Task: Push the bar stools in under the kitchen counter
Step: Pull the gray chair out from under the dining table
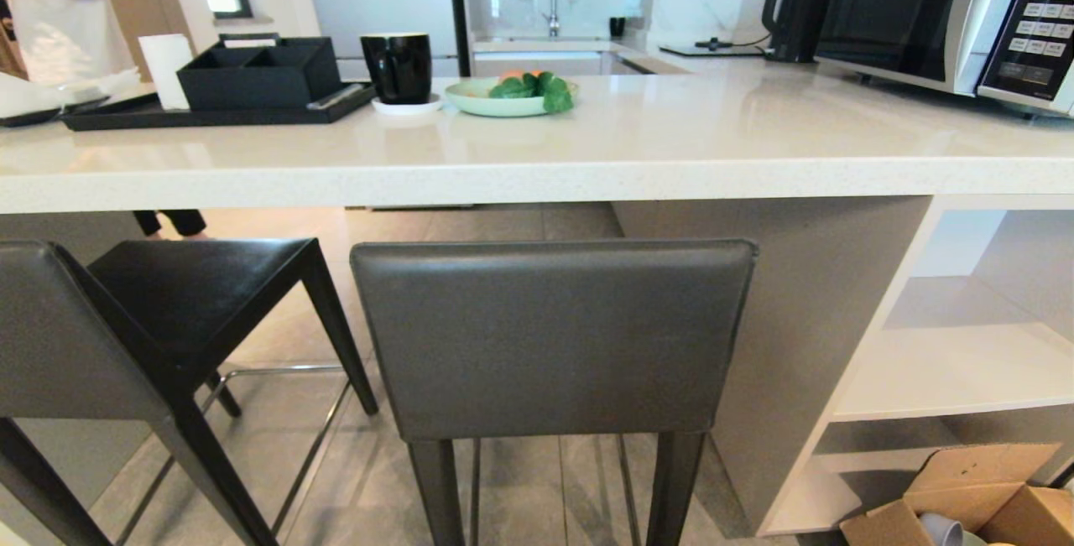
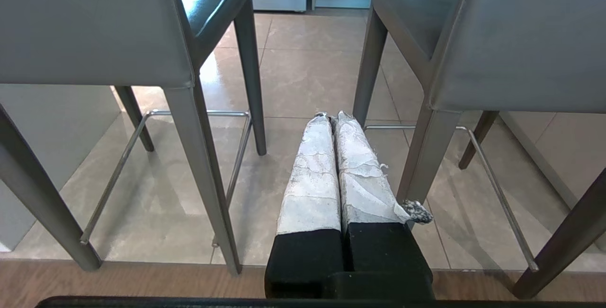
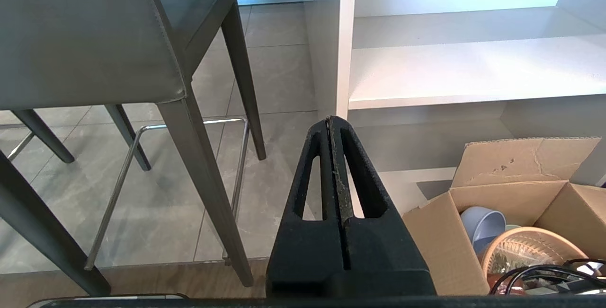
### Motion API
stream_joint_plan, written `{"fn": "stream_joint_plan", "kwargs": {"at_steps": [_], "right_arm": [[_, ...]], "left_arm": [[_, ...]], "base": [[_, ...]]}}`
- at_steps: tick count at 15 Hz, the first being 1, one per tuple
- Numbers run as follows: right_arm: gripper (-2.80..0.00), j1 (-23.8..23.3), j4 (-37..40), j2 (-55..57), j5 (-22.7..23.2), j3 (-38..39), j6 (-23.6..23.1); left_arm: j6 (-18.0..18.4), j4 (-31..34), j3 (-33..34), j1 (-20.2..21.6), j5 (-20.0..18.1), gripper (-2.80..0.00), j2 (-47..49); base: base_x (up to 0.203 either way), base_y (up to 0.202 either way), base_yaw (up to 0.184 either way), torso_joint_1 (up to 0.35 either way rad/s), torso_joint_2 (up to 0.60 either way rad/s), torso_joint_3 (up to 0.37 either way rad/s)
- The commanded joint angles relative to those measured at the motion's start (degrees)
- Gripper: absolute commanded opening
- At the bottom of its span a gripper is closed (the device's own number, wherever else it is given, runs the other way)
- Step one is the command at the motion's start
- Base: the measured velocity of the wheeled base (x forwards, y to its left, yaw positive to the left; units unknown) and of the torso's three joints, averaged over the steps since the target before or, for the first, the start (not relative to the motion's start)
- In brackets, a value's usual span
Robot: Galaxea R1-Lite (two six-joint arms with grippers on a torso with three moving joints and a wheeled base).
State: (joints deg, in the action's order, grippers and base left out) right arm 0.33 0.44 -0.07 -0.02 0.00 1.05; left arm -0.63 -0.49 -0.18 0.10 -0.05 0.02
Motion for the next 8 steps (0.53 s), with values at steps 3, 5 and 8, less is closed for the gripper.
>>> {"fn": "stream_joint_plan", "kwargs": {"at_steps": [3,5,8], "right_arm": [[-2.8,0.02,0.0,0.07,0.02,0.09,0.01],[-2.8,0.02,0.0,0.07,-0.06,0.09,0.09],[0.0,0.02,0.0,0.07,-0.06,0.09,0.09]], "left_arm": [[-0.16,-0.04,0.01,-0.01,0.05,-2.8,0.06],[-0.16,-0.04,0.01,-0.01,0.05,-2.8,0.06],[-0.16,-0.2,0.09,-0.01,0.05,0.0,0.06]], "base": [[0.0,0.0,0.0,0.0,0.0,0.0],[0.0,0.0,0.0,0.0,0.0,0.0],[0.0,0.0,0.0,0.0,0.0,0.0]]}}
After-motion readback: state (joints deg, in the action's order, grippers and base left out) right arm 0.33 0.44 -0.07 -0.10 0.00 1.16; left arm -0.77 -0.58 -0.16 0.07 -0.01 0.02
